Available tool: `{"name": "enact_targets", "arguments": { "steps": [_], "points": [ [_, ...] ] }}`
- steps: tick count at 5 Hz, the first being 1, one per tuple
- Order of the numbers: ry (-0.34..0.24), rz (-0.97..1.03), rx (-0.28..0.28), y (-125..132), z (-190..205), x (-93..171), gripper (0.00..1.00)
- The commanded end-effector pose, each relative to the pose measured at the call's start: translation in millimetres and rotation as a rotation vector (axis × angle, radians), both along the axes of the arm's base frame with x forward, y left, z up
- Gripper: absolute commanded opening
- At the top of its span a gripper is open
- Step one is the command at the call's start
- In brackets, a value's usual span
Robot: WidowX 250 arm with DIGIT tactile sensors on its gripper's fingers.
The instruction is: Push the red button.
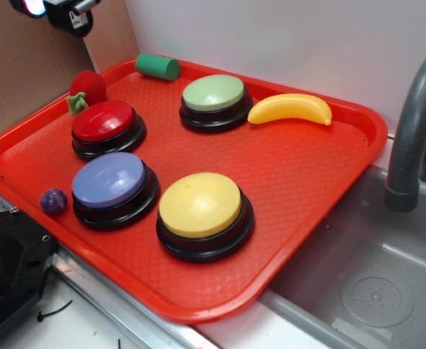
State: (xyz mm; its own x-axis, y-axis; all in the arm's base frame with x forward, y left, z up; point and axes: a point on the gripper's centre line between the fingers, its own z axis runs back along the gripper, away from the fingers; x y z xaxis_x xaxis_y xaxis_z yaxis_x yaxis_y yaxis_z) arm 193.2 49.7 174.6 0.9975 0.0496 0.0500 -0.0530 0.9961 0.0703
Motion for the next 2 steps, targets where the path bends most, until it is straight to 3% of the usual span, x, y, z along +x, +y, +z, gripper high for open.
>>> {"name": "enact_targets", "arguments": {
  "steps": [1,2],
  "points": [
    [-0.074,-0.012,0.007,-1.9,25.5,9.7,1.00],
    [-0.102,-0.014,0.000,-5.0,29.7,7.0,1.00]
  ]
}}
